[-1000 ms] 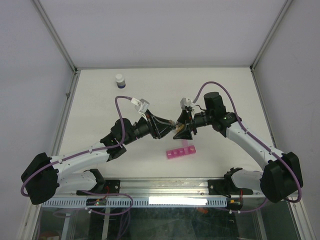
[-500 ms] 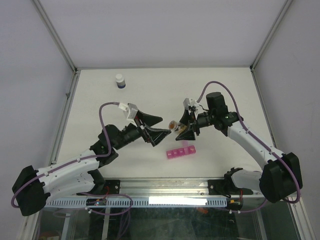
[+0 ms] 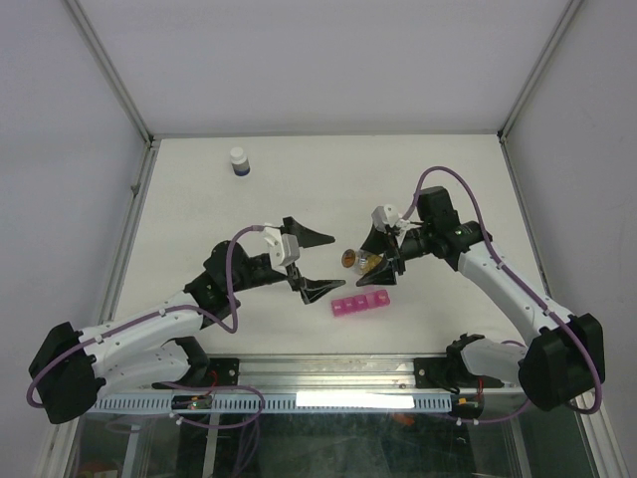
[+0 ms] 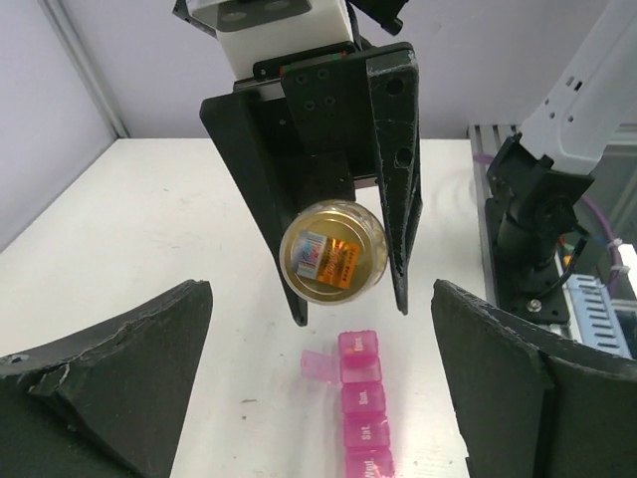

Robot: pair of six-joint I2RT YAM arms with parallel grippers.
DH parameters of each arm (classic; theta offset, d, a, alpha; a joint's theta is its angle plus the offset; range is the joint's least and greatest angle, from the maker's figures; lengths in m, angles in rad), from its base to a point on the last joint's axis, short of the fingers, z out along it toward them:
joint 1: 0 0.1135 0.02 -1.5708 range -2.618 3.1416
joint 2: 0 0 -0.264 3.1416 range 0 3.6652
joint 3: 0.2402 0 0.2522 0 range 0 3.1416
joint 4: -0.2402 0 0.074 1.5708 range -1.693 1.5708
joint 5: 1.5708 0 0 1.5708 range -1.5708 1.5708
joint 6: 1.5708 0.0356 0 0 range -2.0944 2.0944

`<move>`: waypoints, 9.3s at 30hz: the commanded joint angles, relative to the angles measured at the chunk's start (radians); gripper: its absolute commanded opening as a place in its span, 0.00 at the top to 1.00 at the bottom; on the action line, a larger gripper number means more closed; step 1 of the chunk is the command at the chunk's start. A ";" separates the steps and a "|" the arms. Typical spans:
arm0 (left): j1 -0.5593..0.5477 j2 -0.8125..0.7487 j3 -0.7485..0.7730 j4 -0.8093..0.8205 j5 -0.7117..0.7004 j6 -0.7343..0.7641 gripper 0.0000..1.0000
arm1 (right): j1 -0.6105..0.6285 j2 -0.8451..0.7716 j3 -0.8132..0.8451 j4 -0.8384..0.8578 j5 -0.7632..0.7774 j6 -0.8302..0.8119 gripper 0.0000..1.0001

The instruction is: Sort the pills into containers

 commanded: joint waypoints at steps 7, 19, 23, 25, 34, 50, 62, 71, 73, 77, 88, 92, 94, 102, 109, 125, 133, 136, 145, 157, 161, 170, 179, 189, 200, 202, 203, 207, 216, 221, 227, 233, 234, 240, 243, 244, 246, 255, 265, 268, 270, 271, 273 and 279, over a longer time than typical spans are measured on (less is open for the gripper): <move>0.008 0.107 0.142 -0.036 0.103 0.122 0.18 | -0.004 -0.020 0.038 -0.021 -0.032 -0.079 1.00; 0.008 0.142 0.171 -0.043 0.153 0.054 0.74 | -0.004 -0.014 0.037 -0.003 -0.010 -0.051 1.00; 0.008 0.148 0.170 -0.028 0.150 -0.049 0.89 | -0.004 -0.011 0.037 0.030 0.018 -0.002 1.00; 0.007 0.155 0.157 -0.001 0.127 -0.140 0.97 | -0.005 -0.008 0.035 0.052 0.033 0.037 1.00; -0.032 0.154 0.126 0.008 -0.261 -0.802 1.00 | -0.007 0.018 0.034 0.119 0.094 0.135 1.00; -0.046 -0.016 0.019 0.056 -0.317 -0.557 0.01 | -0.015 0.016 0.032 0.120 0.088 0.141 1.00; -0.035 -0.104 -0.033 0.133 -0.142 -0.089 0.01 | -0.014 0.008 0.038 0.041 0.065 0.029 1.00; 0.008 -0.020 0.048 0.054 0.049 -0.089 0.01 | -0.015 -0.001 0.022 0.011 0.059 -0.053 1.00; 0.023 -0.010 0.043 0.068 0.086 -0.091 0.01 | -0.015 0.001 0.023 0.011 0.060 -0.054 1.00; 0.036 0.011 0.045 0.084 0.117 -0.095 0.12 | -0.015 0.001 0.027 0.012 0.058 -0.048 1.00; 0.047 0.035 0.053 0.060 0.159 -0.032 0.10 | -0.016 -0.037 0.019 -0.035 0.017 -0.121 1.00; 0.048 0.057 0.061 0.059 0.169 0.003 0.13 | -0.017 -0.027 0.013 -0.030 0.029 -0.133 1.00; 0.047 0.077 0.074 0.060 0.181 0.005 0.15 | -0.016 -0.023 0.018 -0.052 0.037 -0.163 1.00; 0.047 0.171 0.130 0.063 0.153 -0.020 0.24 | -0.015 -0.026 0.015 -0.037 0.047 -0.143 1.00; 0.045 0.198 0.147 0.077 0.162 -0.056 0.38 | -0.012 -0.024 0.013 -0.030 0.052 -0.133 1.00; 0.037 0.206 0.142 0.076 0.098 -0.202 0.84 | -0.008 -0.010 0.013 0.013 0.086 -0.064 1.00; -0.009 0.153 0.136 0.014 -0.183 -0.608 1.00 | -0.009 0.001 0.012 0.098 0.155 0.063 1.00; -0.038 0.125 0.147 -0.038 -0.275 -0.734 1.00 | -0.009 0.010 0.014 0.107 0.156 0.087 1.00; -0.058 0.126 0.175 -0.088 -0.274 -0.695 0.32 | -0.011 0.007 0.014 0.106 0.137 0.094 1.00; -0.057 -0.092 0.008 -0.001 -0.214 -0.207 0.01 | -0.010 0.006 0.022 0.056 0.093 0.027 1.00; -0.047 -0.090 -0.047 0.090 -0.074 -0.009 0.01 | -0.010 0.004 0.032 -0.022 0.071 -0.068 1.00; 0.002 0.109 0.021 0.199 0.104 0.062 0.02 | -0.010 0.006 0.037 -0.087 0.073 -0.171 1.00; 0.008 0.169 0.054 0.212 0.073 0.015 0.21 | -0.008 0.010 0.037 -0.091 0.077 -0.175 1.00; 0.008 0.220 0.083 0.202 0.094 -0.029 0.45 | -0.006 0.008 0.038 -0.093 0.075 -0.175 1.00; 0.008 0.219 0.135 0.084 0.033 -0.262 1.00 | -0.008 0.015 0.043 -0.080 0.096 -0.152 1.00; 0.005 0.202 0.119 0.086 -0.040 -0.406 1.00 | -0.009 0.021 0.044 -0.077 0.097 -0.144 1.00; -0.002 0.191 0.112 0.080 -0.099 -0.484 1.00 | -0.009 0.025 0.046 -0.076 0.099 -0.139 1.00; -0.115 0.166 0.156 -0.094 -0.401 -0.702 1.00 | -0.008 0.031 0.047 -0.062 0.106 -0.118 1.00; -0.177 0.147 0.196 -0.188 -0.541 -0.692 0.30 | -0.013 0.027 0.047 -0.059 0.102 -0.105 1.00; -0.177 0.088 0.132 -0.089 -0.494 -0.546 0.01 | -0.015 0.024 0.047 -0.060 0.096 -0.107 1.00; -0.176 0.003 0.068 -0.037 -0.410 -0.291 0.01 | -0.015 0.021 0.047 -0.064 0.092 -0.113 1.00; -0.152 -0.020 0.071 -0.013 -0.293 -0.125 0.01 | -0.014 0.019 0.047 -0.078 0.090 -0.133 1.00; -0.145 -0.019 0.075 -0.012 -0.263 -0.114 0.01 | -0.015 0.018 0.048 -0.082 0.090 -0.137 1.00; -0.056 -0.002 0.073 0.009 -0.096 -0.131 0.01 | -0.015 0.016 0.045 -0.093 0.087 -0.160 1.00; 0.002 0.010 0.063 0.056 -0.006 -0.166 0.01 | -0.015 0.019 0.046 -0.098 0.087 -0.168 1.00; 0.023 0.015 0.061 0.071 0.018 -0.173 0.01 | -0.014 0.018 0.046 -0.098 0.086 -0.170 1.00; 0.038 0.024 0.061 0.092 0.052 -0.180 0.01 | -0.015 0.017 0.046 -0.102 0.086 -0.174 1.00; 0.042 0.104 0.120 0.033 0.099 -0.092 0.02 | -0.015 0.018 0.046 -0.106 0.082 -0.181 1.00; 0.043 0.197 0.167 -0.009 0.117 -0.068 0.09 | -0.014 0.016 0.047 -0.109 0.080 -0.183 1.00; 0.043 0.212 0.172 -0.010 0.137 -0.079 0.14 | -0.014 0.016 0.049 -0.110 0.080 -0.184 1.00; 0.043 0.222 0.175 -0.008 0.151 -0.085 0.16 | -0.015 0.016 0.049 -0.110 0.079 -0.184 1.00; 0.044 0.227 0.178 -0.007 0.158 -0.088 0.18 | -0.015 0.016 0.049 -0.110 0.079 -0.184 1.00; 0.042 0.235 0.180 -0.005 0.167 -0.095 0.21 | -0.014 0.015 0.048 -0.110 0.080 -0.184 1.00; 0.042 0.263 0.188 -0.002 0.173 -0.120 0.36 | -0.015 0.014 0.048 -0.111 0.080 -0.184 1.00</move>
